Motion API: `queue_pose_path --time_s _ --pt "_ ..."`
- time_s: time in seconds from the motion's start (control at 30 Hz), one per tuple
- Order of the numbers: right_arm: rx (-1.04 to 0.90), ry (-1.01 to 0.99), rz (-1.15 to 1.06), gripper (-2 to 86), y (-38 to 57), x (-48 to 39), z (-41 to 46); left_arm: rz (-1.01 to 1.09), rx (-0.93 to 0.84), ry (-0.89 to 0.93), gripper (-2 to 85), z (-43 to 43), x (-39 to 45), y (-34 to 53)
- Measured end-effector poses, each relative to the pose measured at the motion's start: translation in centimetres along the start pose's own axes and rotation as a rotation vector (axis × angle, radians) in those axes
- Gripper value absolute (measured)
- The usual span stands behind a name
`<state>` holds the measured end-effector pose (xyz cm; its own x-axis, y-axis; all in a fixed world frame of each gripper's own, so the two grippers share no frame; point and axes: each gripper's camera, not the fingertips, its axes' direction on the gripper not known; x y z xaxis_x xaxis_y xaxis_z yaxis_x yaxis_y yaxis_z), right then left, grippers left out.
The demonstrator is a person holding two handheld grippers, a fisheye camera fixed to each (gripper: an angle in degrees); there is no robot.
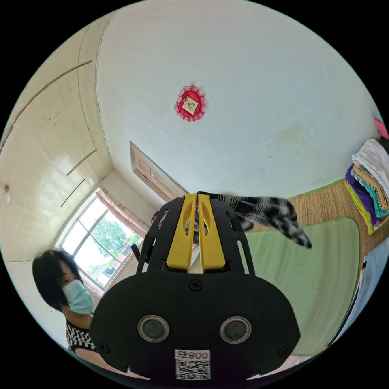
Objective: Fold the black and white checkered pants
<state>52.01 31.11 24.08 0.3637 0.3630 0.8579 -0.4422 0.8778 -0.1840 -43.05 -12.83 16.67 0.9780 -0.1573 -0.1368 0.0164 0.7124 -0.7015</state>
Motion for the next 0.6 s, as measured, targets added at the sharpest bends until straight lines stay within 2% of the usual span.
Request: queue_pose_path --time_s 0.1,0.2,0.27,0.37,0.5,0.6 --pt "-0.117 0.03 0.116 0.1 4.9 5.7 -0.1 -0.007 -0.105 0.024 0.2 -0.4 0.2 4.2" --pt "-0.165 0.123 0.297 0.0 10.8 13.2 -0.8 -0.119 -0.341 0.02 0.2 2.2 -0.1 10.9" --pt "-0.208 0.183 0.476 0.0 15.4 19.2 -1.7 -0.235 -0.593 0.006 0.3 5.2 -0.7 17.0" --pt "-0.24 0.22 0.598 0.0 19.5 22.7 -2.1 -0.39 -0.822 -0.022 0.4 6.9 -1.3 22.5" --pt "-0.371 0.312 0.579 0.0 21.0 23.4 -0.3 -0.506 -0.758 0.074 1.0 6.6 -0.8 23.5" --pt "-0.432 0.367 0.515 0.0 20.6 23.7 2.2 -0.478 -0.707 0.251 2.6 8.2 1.5 22.2"
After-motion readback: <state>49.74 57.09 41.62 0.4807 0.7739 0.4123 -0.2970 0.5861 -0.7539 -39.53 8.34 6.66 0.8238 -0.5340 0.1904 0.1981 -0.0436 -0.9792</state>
